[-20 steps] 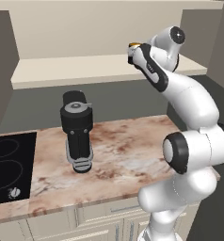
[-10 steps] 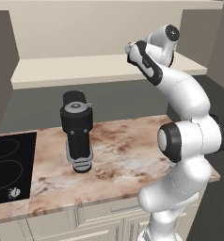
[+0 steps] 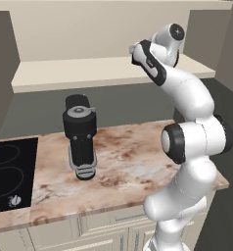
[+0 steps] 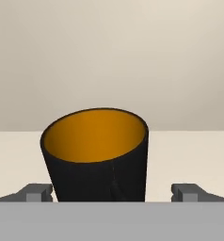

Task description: Open the cabinet directly in front. Then move the beer and the mug to the dining counter with the jar on it.

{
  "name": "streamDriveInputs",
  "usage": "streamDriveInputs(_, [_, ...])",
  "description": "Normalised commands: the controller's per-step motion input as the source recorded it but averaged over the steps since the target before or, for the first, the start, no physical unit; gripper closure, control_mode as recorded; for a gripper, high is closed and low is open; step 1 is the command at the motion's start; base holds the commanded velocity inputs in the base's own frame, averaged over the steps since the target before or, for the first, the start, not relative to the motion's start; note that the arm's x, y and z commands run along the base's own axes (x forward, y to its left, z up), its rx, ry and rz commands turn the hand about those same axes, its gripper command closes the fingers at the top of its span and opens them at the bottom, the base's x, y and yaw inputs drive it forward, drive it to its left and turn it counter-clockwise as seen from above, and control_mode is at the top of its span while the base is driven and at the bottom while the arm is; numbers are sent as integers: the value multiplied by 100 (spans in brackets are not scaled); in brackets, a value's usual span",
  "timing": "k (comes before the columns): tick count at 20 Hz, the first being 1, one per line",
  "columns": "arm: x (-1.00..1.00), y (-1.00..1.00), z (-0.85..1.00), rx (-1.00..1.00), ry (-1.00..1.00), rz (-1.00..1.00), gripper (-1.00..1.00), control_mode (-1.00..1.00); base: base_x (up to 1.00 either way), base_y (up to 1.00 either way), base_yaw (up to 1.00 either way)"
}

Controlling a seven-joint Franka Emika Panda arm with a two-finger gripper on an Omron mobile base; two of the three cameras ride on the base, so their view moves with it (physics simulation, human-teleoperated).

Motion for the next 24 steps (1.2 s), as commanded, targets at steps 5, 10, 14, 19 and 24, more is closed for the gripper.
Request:
streamDriveInputs(5, [0,-6,0,0,0,3,-100,-100,0,0,0])
streamDriveInputs(10, [-2,-4,0,0,0,5,-100,-100,0,0,0])
streamDriveInputs(14, [0,0,0,0,0,0,-100,-100,0,0,0])
streamDriveInputs(19, [-22,0,-7,0,0,6,-100,-100,0,0,0])
streamDriveInputs(24, [-22,-7,1,2,-3,1,-100,-100,0,0,0])
